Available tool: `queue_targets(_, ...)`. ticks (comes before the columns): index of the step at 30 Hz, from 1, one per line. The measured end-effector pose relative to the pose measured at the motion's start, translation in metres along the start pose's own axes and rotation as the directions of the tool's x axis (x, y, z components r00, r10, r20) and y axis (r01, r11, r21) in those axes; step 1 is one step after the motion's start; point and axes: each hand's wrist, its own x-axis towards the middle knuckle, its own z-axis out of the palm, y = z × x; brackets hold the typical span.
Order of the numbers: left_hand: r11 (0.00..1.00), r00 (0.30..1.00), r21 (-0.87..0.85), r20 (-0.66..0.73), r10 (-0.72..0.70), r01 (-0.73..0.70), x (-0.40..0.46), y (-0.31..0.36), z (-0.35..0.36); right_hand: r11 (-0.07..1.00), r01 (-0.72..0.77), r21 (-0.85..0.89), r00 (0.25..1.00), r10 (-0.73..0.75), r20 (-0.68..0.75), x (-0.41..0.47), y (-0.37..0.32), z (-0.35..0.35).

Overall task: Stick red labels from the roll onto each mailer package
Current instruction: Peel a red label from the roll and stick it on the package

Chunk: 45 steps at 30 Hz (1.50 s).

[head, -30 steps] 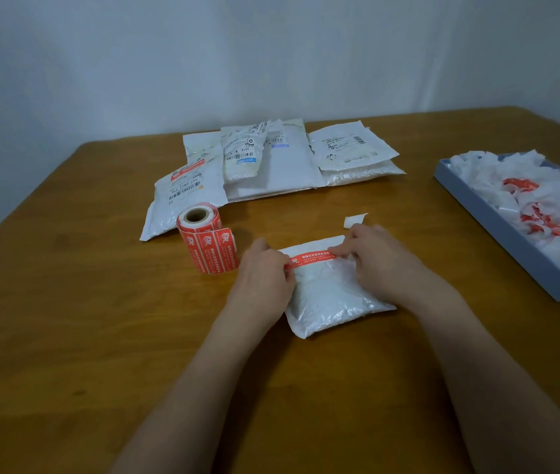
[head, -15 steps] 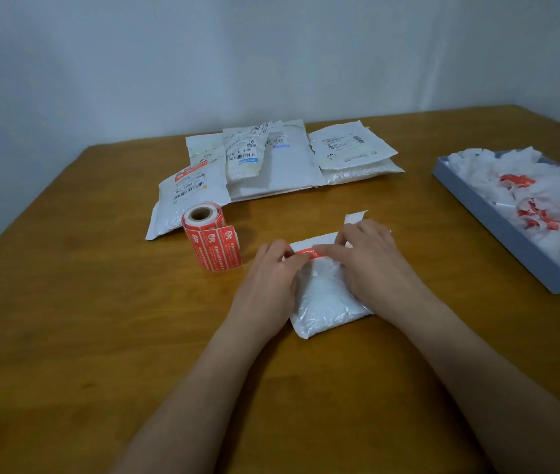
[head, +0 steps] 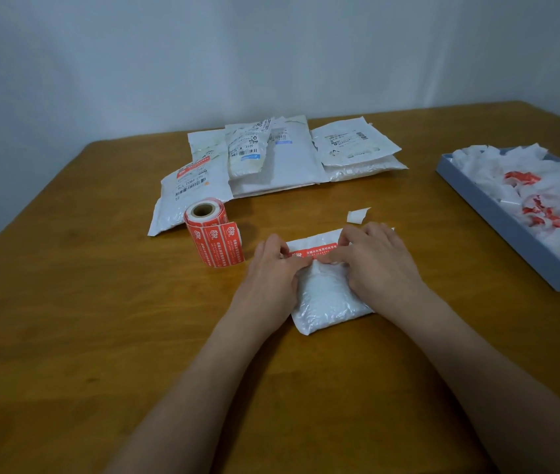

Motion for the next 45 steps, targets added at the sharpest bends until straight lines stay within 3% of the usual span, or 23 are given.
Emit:
queue_targets(10, 0.998, 0.994, 0.010, -0.093, -0.059, 0.060, -0.0020, 0.0001, -0.0033, 0.995, -0.102, 0.008, 0.995, 0.102, -0.012, 0.0000, 0.0023, 0.0004)
queue_targets(23, 0.985, 0.979, -0.010, -0.115, -0.171, 0.171, -0.0022, 0.0033, -0.0026, 0.996, -0.080, -0.047, 0.997, 0.079, -0.012, -0.0008, 0.0011, -0.0002)
queue_targets(32, 0.997, 0.994, 0.010, -0.078, -0.081, 0.082, -0.0012, -0.0003, 0.0015, 0.999, 0.048, 0.009, 0.997, -0.049, 0.064, -0.0006, 0.0026, 0.0025)
queue_targets(45, 0.997, 0.997, 0.027, -0.014, -0.070, 0.070, 0.0000, 0.0010, 0.0013, 0.995, 0.022, -0.094, 0.991, -0.009, 0.130, -0.0005, -0.0010, 0.0045)
